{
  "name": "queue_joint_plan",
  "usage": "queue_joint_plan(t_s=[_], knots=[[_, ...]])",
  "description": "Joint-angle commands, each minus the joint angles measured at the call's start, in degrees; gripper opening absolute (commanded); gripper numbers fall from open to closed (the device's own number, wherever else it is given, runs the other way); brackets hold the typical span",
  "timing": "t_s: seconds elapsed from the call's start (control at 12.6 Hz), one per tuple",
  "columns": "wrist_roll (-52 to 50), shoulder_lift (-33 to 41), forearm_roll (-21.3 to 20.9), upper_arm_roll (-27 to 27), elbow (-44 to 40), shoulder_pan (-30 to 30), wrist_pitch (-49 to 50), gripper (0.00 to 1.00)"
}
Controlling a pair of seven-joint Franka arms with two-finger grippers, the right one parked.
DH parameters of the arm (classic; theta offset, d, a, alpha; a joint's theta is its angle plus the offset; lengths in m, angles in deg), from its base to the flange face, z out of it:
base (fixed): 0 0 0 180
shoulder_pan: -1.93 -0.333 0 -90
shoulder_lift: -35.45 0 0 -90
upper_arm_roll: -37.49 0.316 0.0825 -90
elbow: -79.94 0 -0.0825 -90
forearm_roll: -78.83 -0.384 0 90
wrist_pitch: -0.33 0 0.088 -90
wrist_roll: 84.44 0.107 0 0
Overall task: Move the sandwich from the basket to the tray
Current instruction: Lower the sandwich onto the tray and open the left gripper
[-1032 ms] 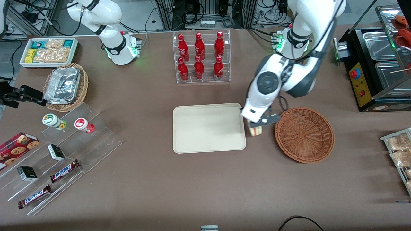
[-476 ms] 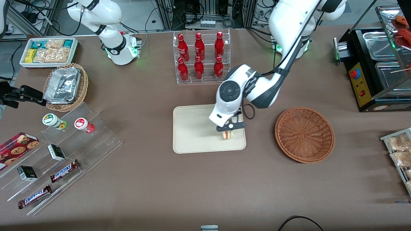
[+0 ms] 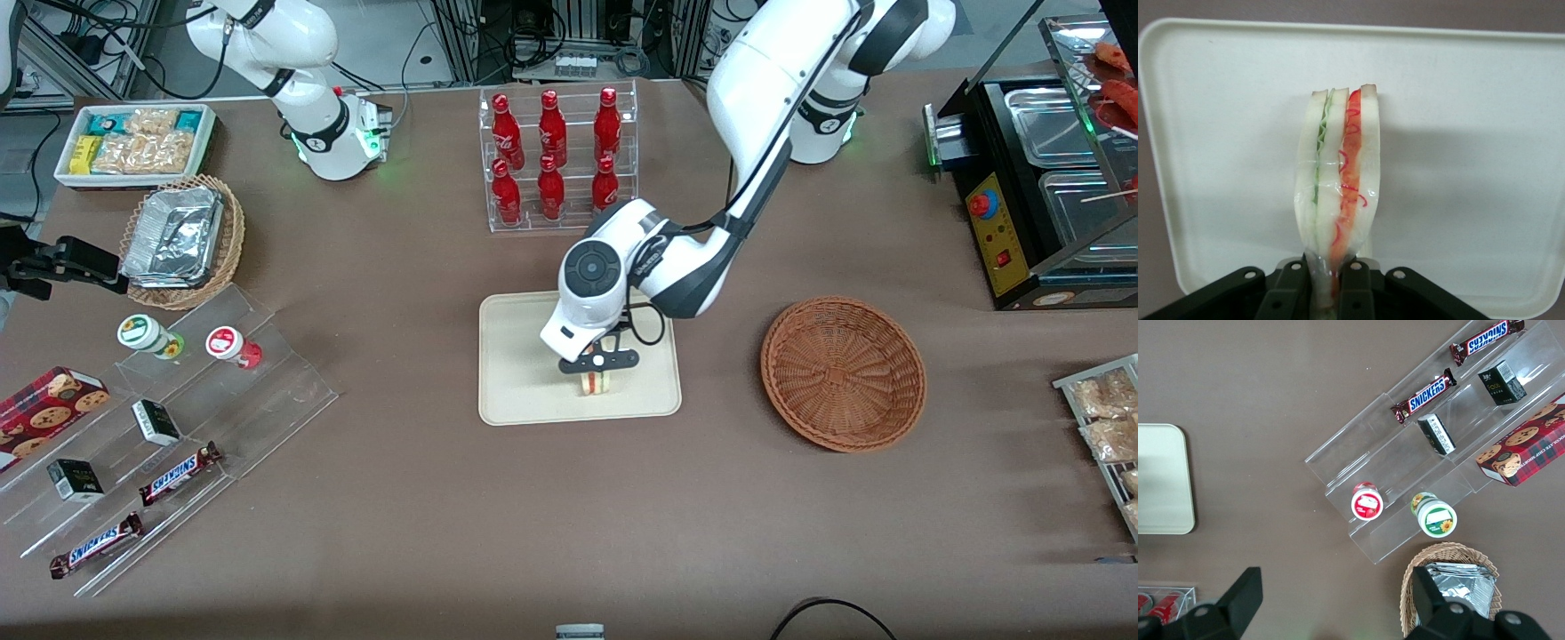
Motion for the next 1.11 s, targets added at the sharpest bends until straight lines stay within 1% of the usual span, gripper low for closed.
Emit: queue_joint_plan(t_s=[0.0, 0.4, 0.48, 0.56, 0.63, 0.87, 1.03], knots=[[-0.9, -1.8, 0.3, 0.4, -2.5, 0.9, 0.6, 0.0], [-4.6, -3.0, 0.5, -0.2, -2.6, 0.9, -2.4, 0.0], [-4.7, -3.0, 0.5, -0.3, -2.6, 0.9, -2.5, 0.23], [-4.7, -3.0, 0.5, -0.3, -2.6, 0.9, -2.5, 0.73], [-4.7, -2.9, 0.3, -0.3, -2.6, 0.9, -2.5, 1.0], [-4.6, -1.7, 0.2, -0.3, -2.7, 0.9, -1.8, 1.0], [-4.0, 0.8, -0.2, -0.2, -2.7, 0.7, -0.3, 1.0]])
